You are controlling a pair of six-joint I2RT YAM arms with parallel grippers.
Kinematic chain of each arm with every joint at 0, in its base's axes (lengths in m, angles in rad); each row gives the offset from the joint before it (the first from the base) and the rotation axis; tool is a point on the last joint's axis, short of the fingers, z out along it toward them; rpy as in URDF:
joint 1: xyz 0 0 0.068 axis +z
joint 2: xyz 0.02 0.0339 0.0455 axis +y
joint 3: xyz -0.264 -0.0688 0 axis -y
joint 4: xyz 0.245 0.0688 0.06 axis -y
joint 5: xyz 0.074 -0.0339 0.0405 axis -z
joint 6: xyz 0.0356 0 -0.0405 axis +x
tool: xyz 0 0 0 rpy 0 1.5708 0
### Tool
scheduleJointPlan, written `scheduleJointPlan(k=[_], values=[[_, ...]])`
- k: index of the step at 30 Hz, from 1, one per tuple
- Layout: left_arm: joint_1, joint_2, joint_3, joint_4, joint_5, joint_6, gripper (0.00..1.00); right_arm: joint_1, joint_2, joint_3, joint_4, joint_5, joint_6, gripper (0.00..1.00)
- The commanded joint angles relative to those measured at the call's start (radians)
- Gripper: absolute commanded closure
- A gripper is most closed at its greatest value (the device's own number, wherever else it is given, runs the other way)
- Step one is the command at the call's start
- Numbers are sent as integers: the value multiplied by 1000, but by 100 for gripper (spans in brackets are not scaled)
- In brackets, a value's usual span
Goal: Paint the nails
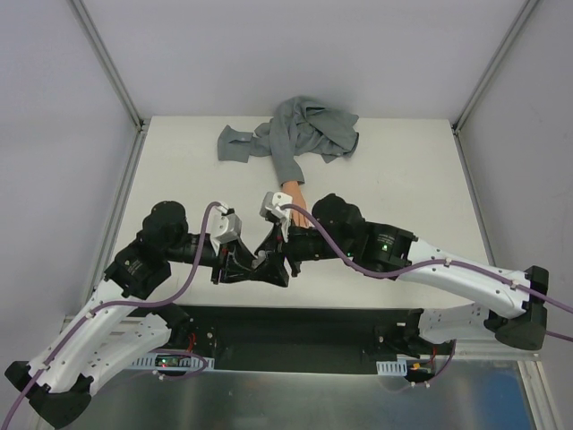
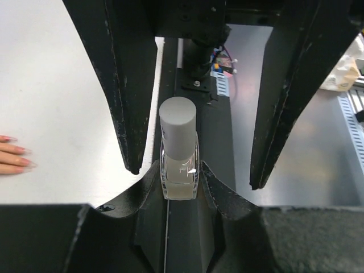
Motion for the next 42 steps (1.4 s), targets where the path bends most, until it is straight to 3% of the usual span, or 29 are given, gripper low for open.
scheduleJointPlan(k=[1, 8, 18, 24, 30, 32, 34, 35, 36, 37, 38, 40, 42], values=[[-5, -13, 35, 90, -133, 11, 100, 10, -10, 82, -34, 212, 156, 36], [-5, -27, 26, 87, -326, -4, 100, 64, -2, 159, -191, 653, 349, 29], [-5, -2, 27, 87, -409, -30, 100, 122, 83, 252, -238, 835, 377, 39], [-5, 8, 30, 90, -423, -72, 100, 139, 171, 303, -234, 861, 409, 50], [-5, 1, 35, 105, -405, -98, 100, 156, 197, 288, -237, 931, 437, 68], [-5, 2, 38, 111, -325, -98, 100, 152, 186, 270, -228, 945, 387, 83], [-5, 10, 44, 122, -221, -99, 100, 135, 139, 234, -147, 817, 281, 100], [-5, 14, 59, 123, -55, -102, 100, 110, 108, 148, -82, 699, 202, 99], [-5, 21, 64, 145, 21, -116, 100, 93, 35, 95, -17, 527, -1, 100], [-5, 21, 59, 165, 111, -131, 100, 74, 5, 46, 95, -4, -71, 100], [-5, 19, 56, 183, 226, -150, 100, 35, -15, -24, 133, -141, -90, 100], [-5, 1, 46, 208, 272, -155, 100, -8, 5, 11, 52, -279, -54, 100], [-5, -12, 44, 209, 246, -144, 100, -5, 16, 42, 4, -256, -77, 100]])
